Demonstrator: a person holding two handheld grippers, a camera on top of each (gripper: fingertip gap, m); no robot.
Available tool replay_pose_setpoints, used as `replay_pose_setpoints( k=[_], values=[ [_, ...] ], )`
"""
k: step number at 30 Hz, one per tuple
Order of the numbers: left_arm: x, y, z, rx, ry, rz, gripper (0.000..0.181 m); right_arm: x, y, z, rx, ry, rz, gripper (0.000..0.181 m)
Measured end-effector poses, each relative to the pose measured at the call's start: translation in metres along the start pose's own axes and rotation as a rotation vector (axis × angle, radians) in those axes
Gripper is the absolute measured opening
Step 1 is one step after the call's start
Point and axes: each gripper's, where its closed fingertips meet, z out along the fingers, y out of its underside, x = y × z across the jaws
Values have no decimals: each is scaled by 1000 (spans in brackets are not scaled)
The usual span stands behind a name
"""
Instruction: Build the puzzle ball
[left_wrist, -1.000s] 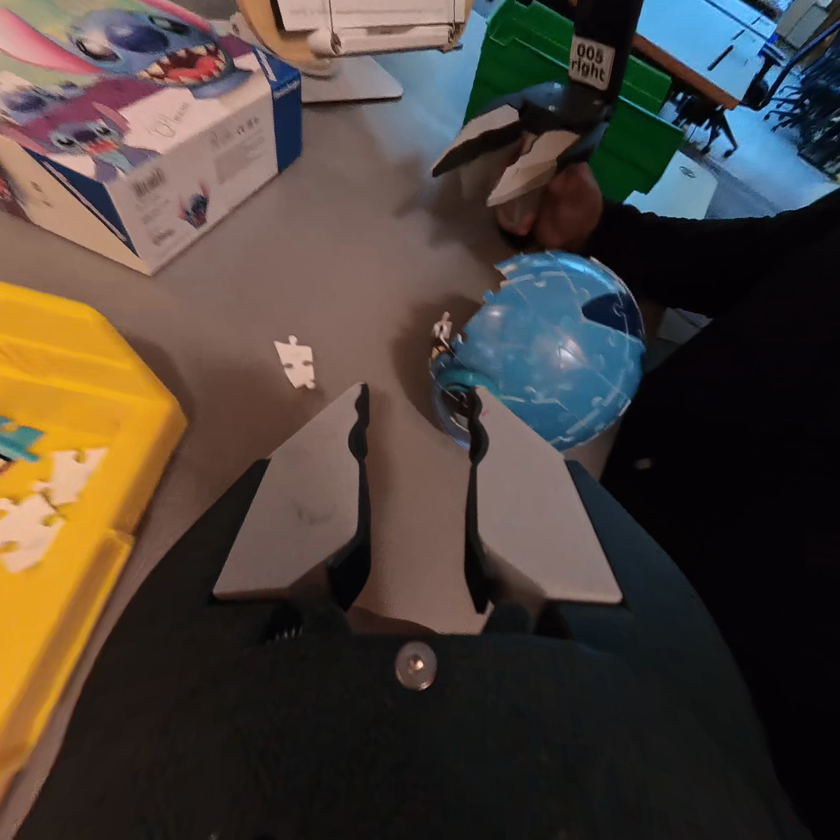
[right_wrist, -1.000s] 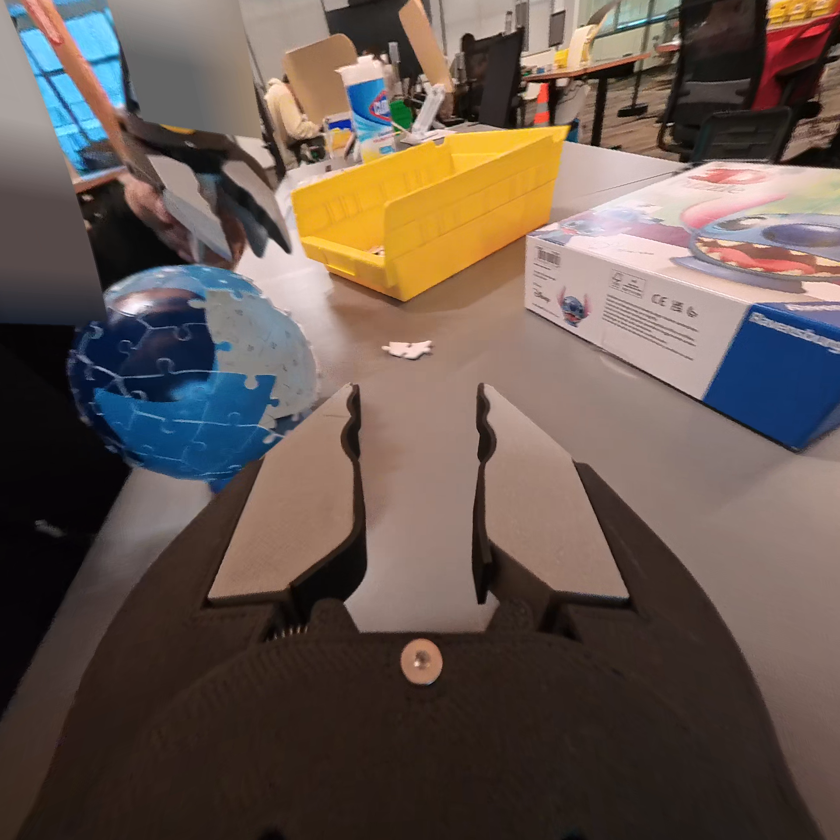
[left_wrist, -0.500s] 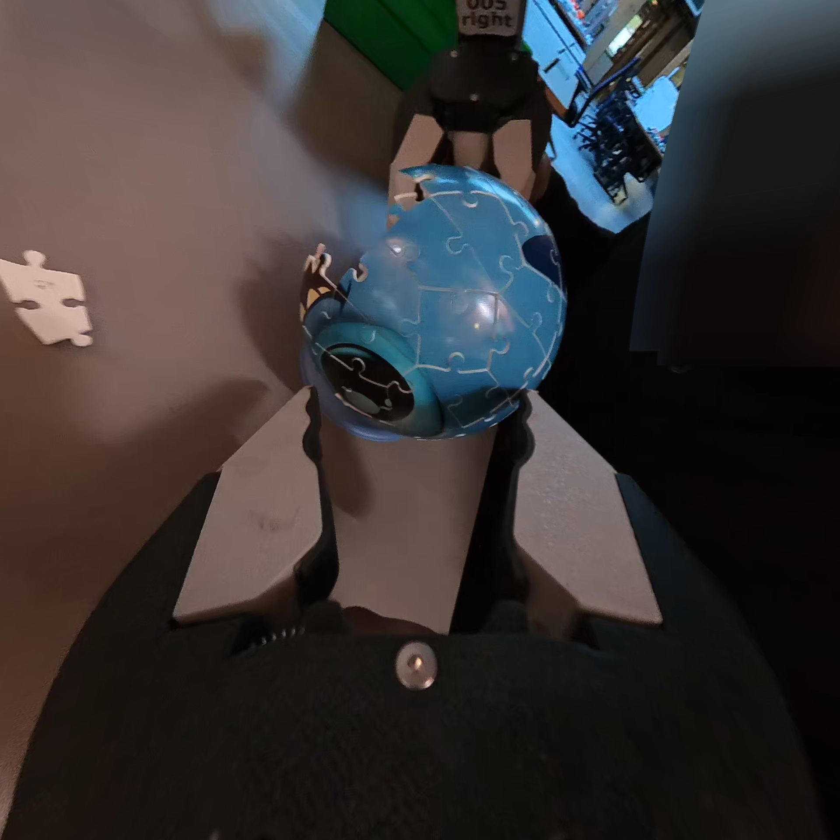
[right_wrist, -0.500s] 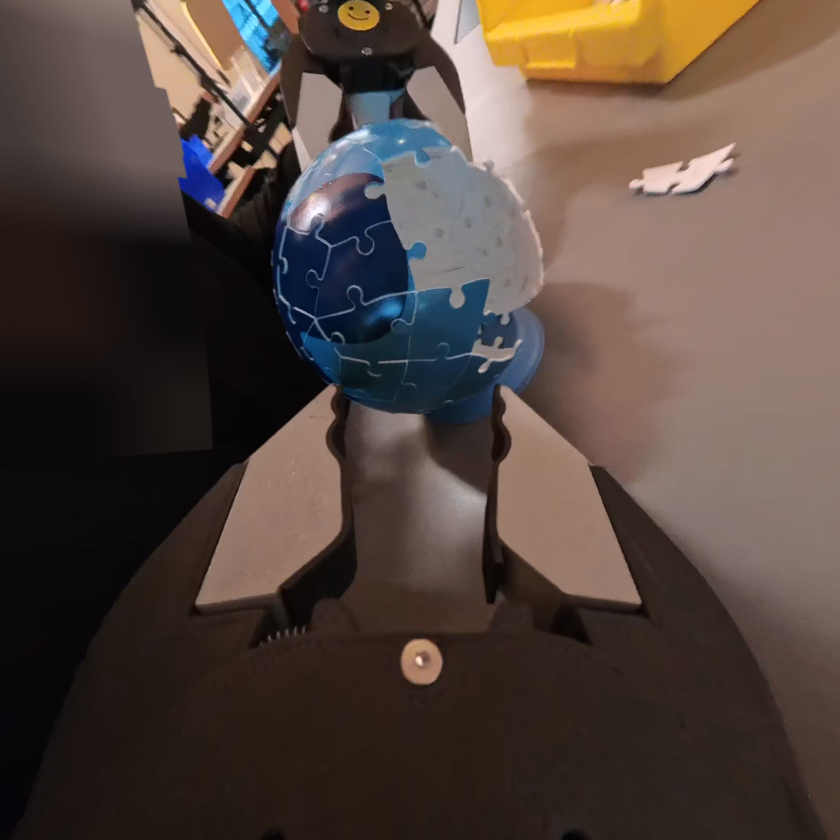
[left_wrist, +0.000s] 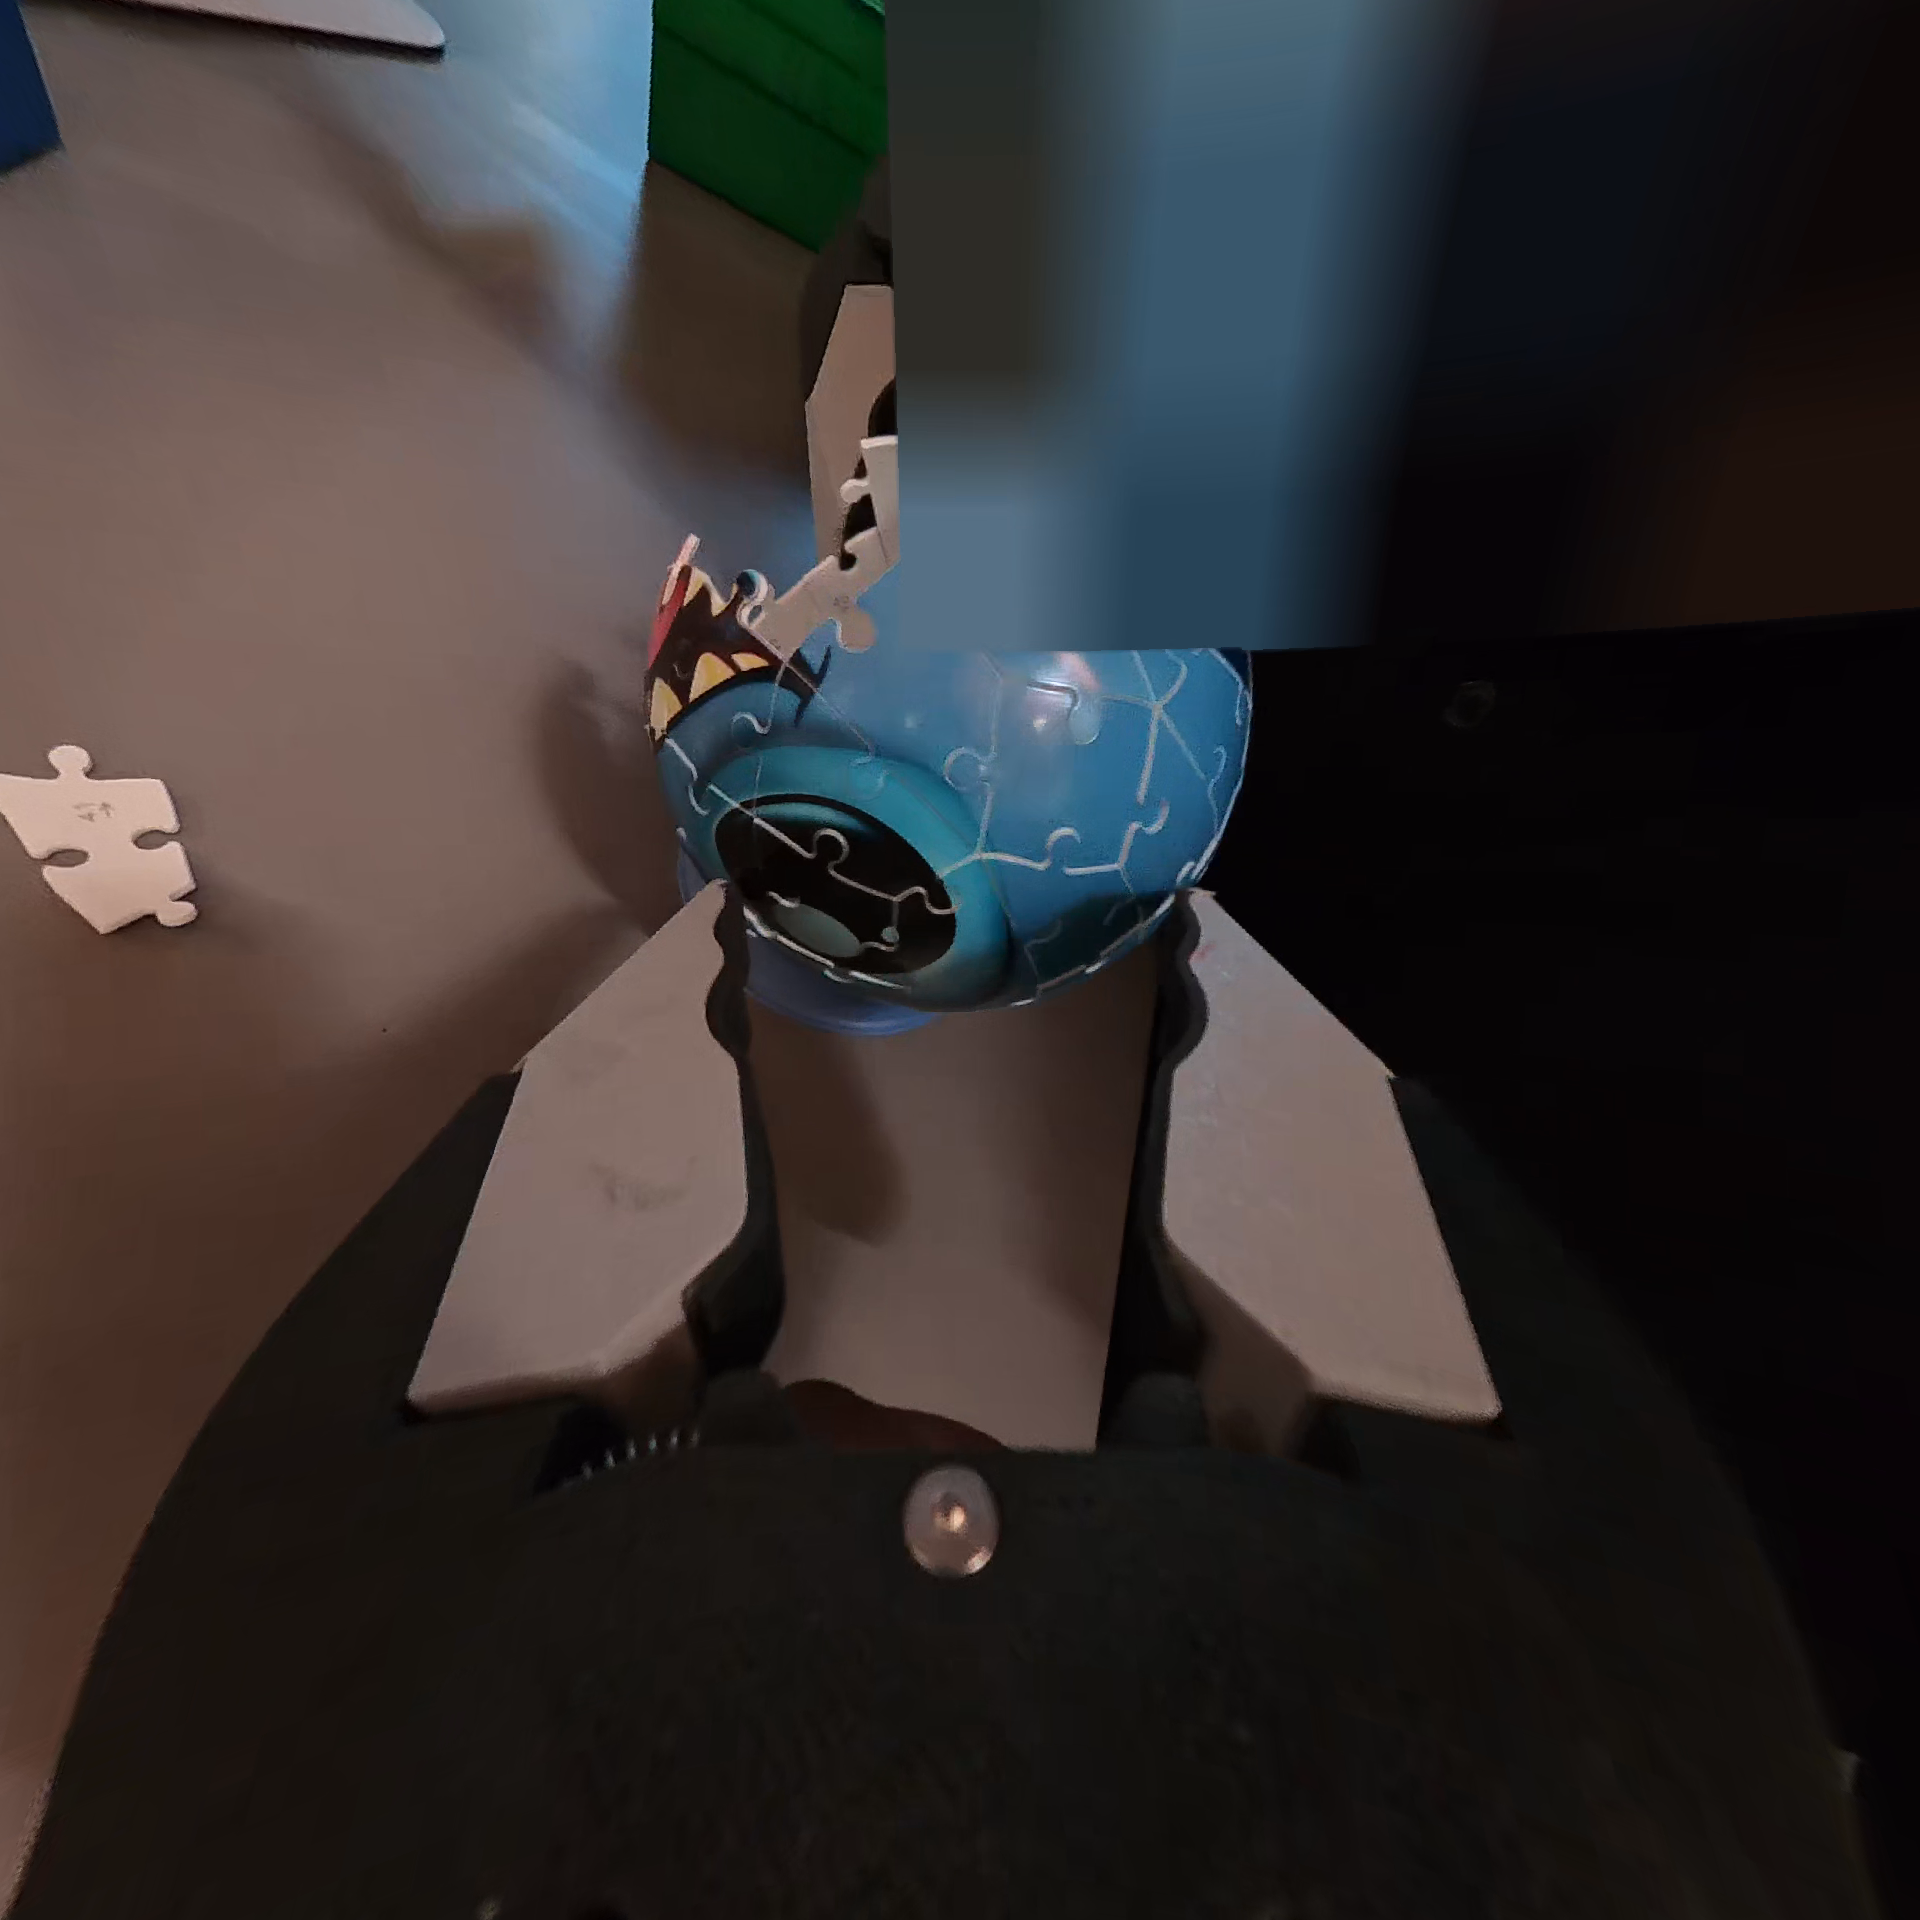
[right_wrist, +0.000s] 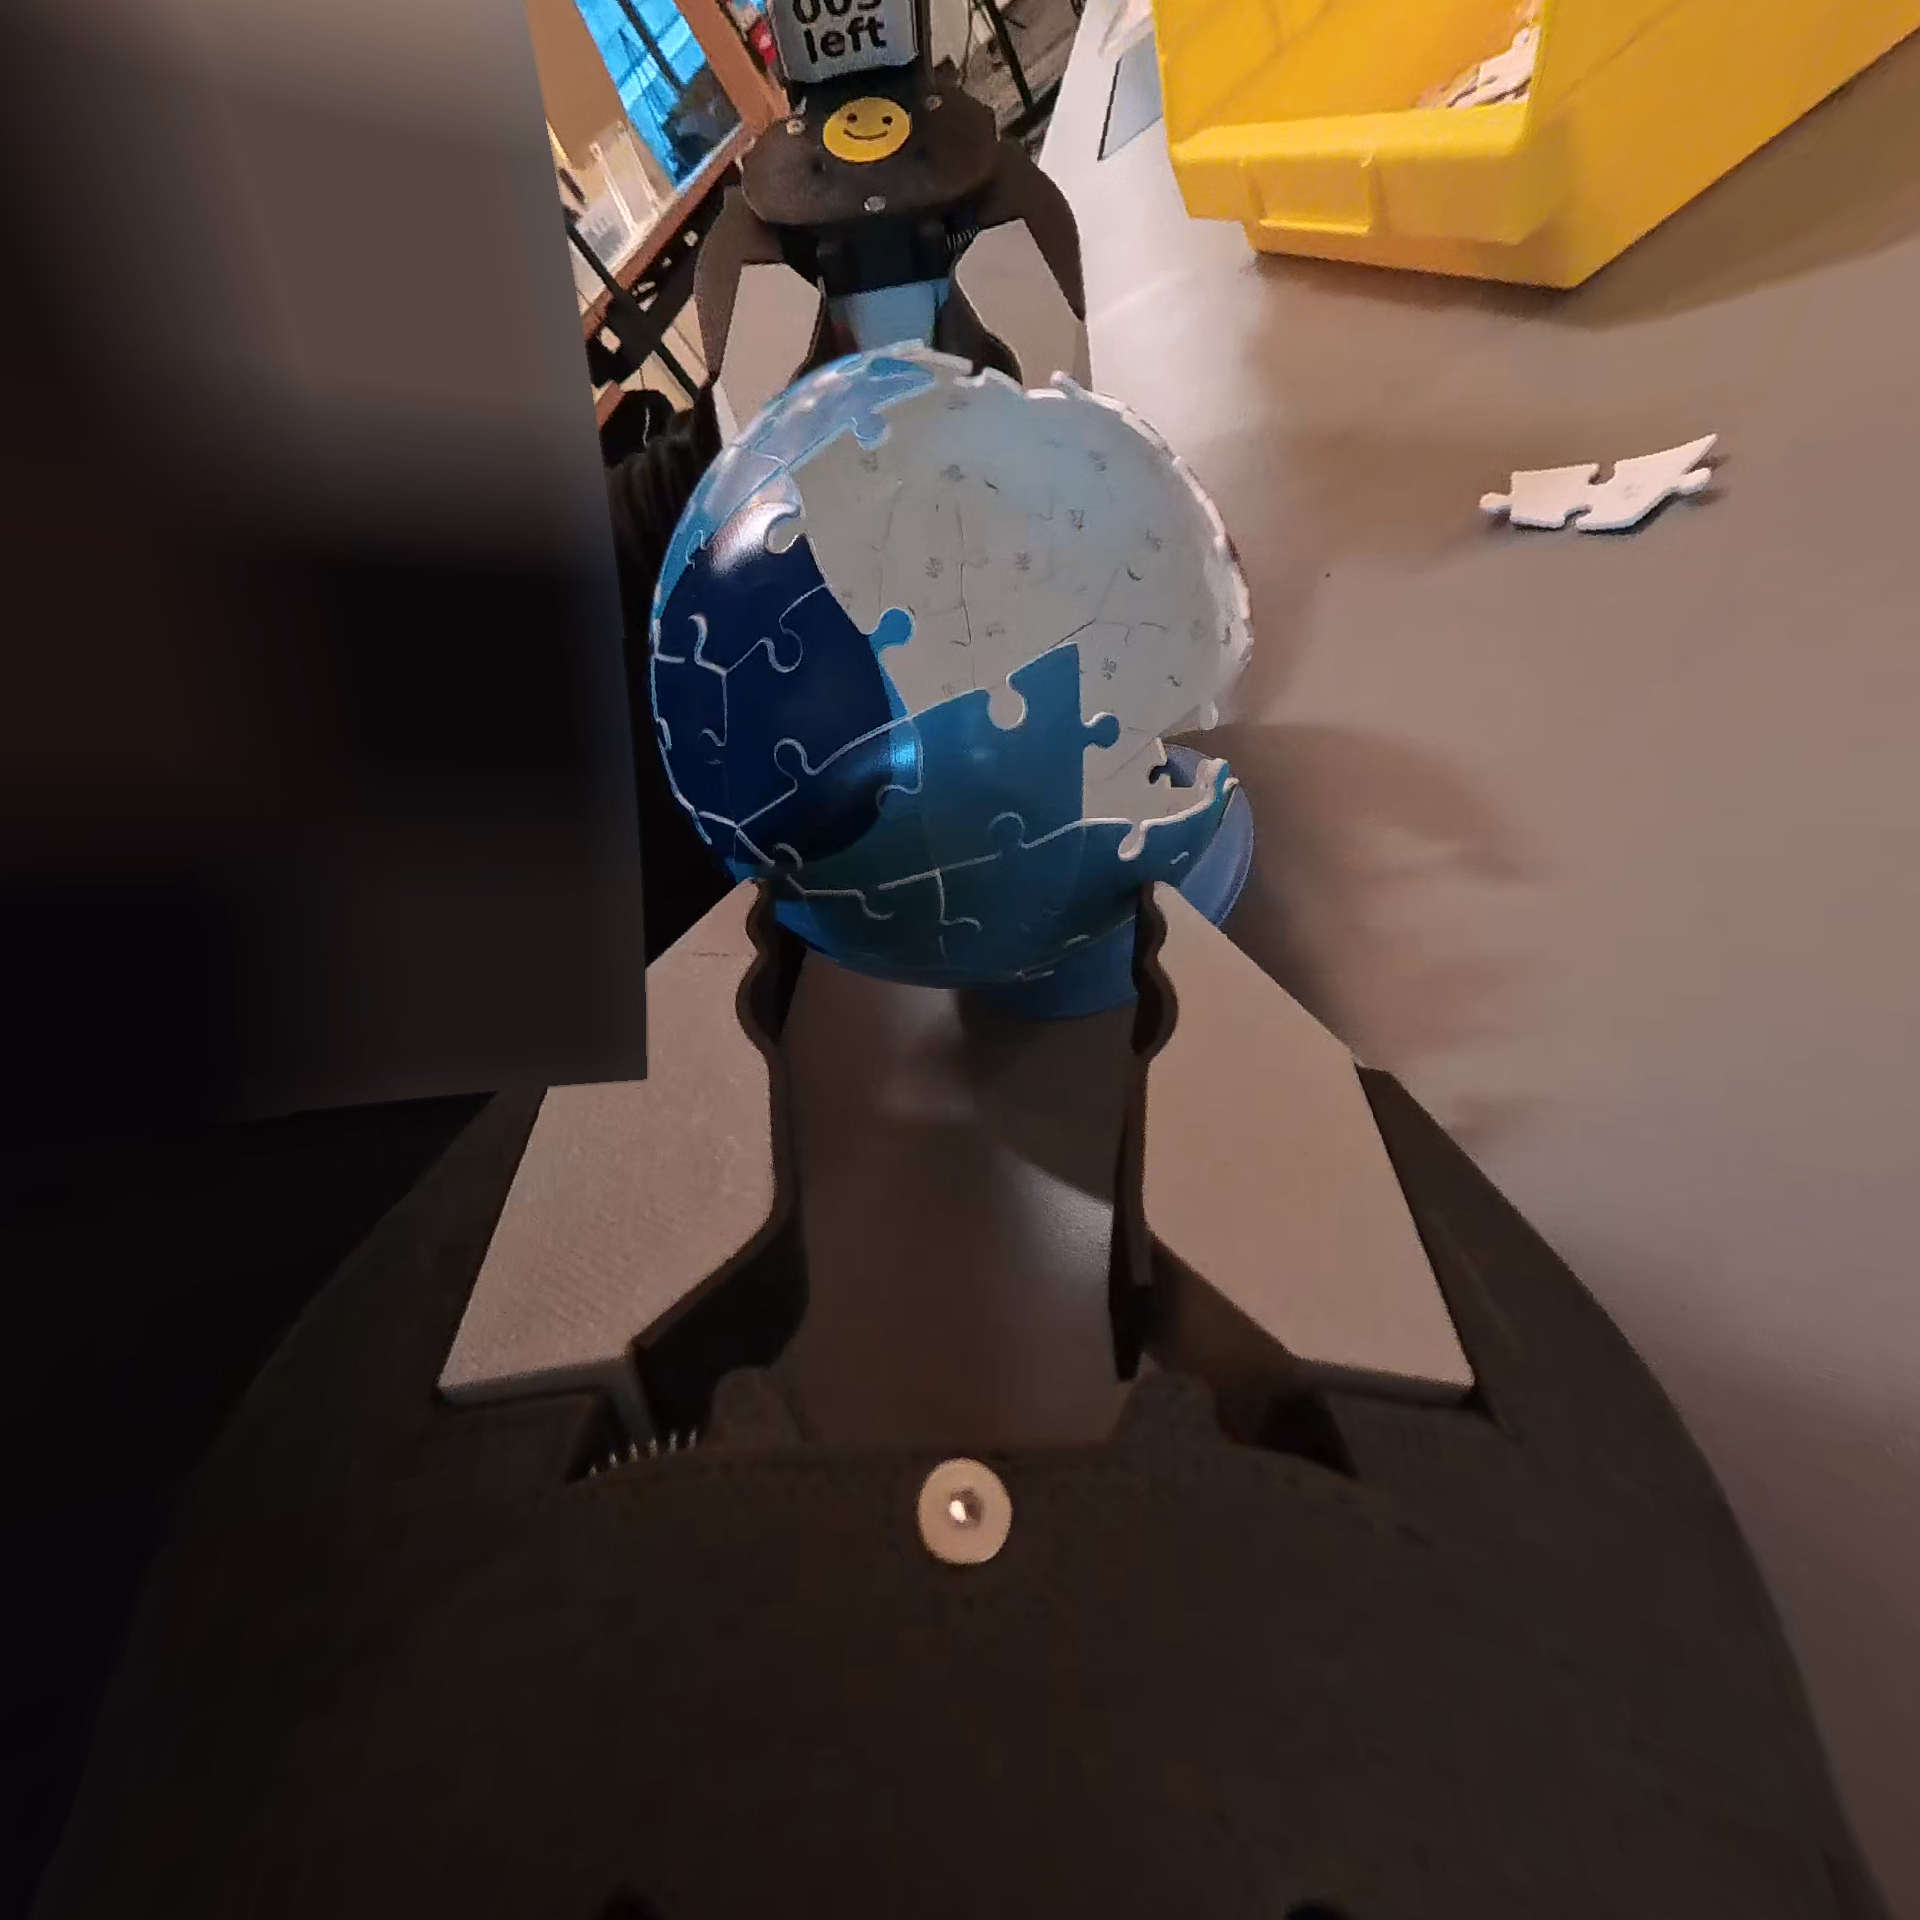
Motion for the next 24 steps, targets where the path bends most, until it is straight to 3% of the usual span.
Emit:
replay_pose_setpoints(
  k=[24],
  values=[
    [10,4,-3,20,-60,54,75,-7,0,1,9,3,-77,66]
  ],
)
